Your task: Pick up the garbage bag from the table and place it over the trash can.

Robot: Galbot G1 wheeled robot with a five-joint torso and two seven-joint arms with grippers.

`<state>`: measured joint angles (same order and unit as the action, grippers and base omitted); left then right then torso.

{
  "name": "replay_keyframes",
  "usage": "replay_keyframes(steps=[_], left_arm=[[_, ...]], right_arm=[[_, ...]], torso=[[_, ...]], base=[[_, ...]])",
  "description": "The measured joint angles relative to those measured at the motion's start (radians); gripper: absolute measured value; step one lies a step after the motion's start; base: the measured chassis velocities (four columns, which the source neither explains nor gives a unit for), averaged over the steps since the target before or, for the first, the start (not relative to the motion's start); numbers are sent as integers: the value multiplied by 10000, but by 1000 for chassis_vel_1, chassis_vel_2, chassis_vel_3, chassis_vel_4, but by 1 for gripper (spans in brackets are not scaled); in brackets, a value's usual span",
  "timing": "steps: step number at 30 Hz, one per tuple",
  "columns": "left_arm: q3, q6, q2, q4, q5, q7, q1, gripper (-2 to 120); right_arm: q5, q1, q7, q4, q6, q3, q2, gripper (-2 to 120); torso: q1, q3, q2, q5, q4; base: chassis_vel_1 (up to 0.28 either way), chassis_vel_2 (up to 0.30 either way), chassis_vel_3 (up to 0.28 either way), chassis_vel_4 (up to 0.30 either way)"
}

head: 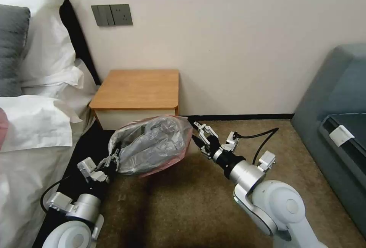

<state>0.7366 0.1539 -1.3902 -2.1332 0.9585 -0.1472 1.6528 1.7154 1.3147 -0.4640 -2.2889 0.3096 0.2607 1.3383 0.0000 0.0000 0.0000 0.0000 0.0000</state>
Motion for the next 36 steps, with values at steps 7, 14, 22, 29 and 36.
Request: replay_keyframes(steps=[7,14,22,29,36], left_arm=[[-20,5,-5,49,-14,86,-90,7],[-113,-13,-53,134,-102,108,-128,7],[-126,-65,-59,133,-164,119,-134,7],[-47,-81,-59,60,-132,175,-133,7],[-12,-81,-115,-17,-106,179,-75,7]], right_arm=[[-55,56,-26,-44,11,-48,-26,37],[-80,63,-26,-55,23,-114,40,10],[-359,99,-216,-85,6,-188,82,0],[-919,564,-603,-402,137,-198,-250,0],[-1995,816,-323,-164,251,-227,-522,0]], torso=[[0,0,0,1,0],[0,0,0,0,0],[0,0,0,0,0],[0,0,0,1,-1],[0,0,0,0,-2]], base=[[0,0,0,0],[0,0,0,0],[0,0,0,0],[0,0,0,0],[0,0,0,0]])
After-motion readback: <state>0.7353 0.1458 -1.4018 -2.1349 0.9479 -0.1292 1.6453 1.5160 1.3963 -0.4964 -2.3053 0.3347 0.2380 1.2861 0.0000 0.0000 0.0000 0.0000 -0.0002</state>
